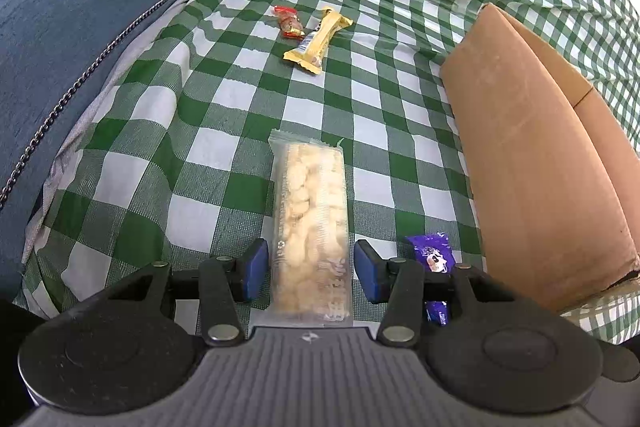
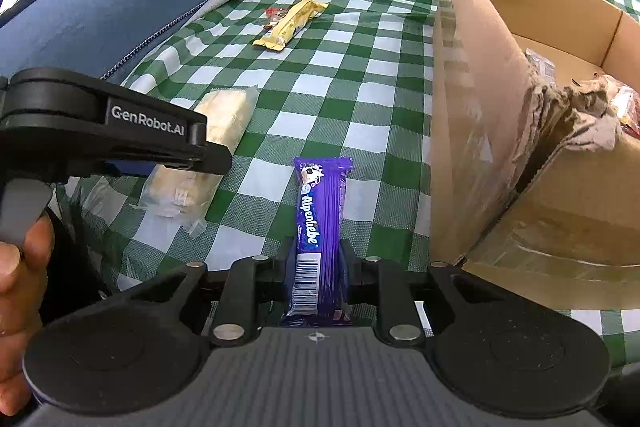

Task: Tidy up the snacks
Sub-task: 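Lift and carry the cracker pack and purple bar over the box with both tools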

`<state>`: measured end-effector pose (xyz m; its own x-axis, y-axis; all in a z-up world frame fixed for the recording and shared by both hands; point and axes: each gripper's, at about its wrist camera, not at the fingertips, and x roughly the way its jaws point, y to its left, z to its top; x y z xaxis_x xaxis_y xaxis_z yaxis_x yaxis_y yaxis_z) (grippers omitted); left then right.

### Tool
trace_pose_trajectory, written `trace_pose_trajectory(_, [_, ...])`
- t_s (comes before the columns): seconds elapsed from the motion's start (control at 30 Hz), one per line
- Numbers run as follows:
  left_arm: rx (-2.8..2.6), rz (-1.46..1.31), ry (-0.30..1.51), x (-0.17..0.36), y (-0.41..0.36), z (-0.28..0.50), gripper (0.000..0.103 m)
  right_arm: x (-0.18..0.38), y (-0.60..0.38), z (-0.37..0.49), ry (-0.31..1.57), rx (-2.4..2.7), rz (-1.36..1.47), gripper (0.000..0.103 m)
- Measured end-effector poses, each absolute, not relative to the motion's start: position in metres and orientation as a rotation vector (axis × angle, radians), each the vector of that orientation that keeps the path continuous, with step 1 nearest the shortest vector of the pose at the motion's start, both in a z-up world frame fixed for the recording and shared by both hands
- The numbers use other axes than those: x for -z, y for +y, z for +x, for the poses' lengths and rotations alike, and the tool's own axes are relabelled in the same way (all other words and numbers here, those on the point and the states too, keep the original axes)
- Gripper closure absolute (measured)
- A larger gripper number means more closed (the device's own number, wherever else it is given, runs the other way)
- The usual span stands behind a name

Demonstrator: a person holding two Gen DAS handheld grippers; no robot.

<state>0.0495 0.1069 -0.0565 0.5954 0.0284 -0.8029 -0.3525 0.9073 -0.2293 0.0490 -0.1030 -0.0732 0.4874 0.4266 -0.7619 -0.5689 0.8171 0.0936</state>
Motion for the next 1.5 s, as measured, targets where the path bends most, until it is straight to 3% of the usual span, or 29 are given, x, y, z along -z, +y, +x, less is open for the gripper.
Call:
trace_pose_trajectory(0.07, [-0.227, -0.382, 0.912, 0.057, 0.106, 0.05, 0.051, 0.073, -0.102, 0.049, 0.867, -0.608, -0.182, 0.067])
trace_pose_trajectory(0.3, [-0.227, -0.357, 0.912, 0.058, 0.104, 0.052, 0.051, 0.075, -0.101, 0.055, 0.845, -0.596, -0.19, 0.066])
trace_pose_trajectory(0.37, [-0.225, -0.339, 0.912, 0.059, 0.103, 0.053, 0.051, 0.076, -0.1, 0.055, 0.838, -0.597, -0.199, 0.067])
trace_pose_trajectory(0.43, [-0.225, -0.322, 0.912, 0.059, 0.101, 0.053, 0.051, 0.076, -0.099, 0.053, 0.825, -0.598, -0.215, 0.083])
trace_pose_trajectory(0.53, [-0.221, -0.308, 0.912, 0.059, 0.1, 0.053, 0.059, 0.074, -0.099, 0.051, 0.808, -0.593, -0.228, 0.085])
trace_pose_trajectory(1.5, [-0.191, -0.509, 0.671, 0.018, 0.114, 0.019, 0.062, 0.012, -0.135, 0.028, 0.549, -0.666, -0.05, 0.086])
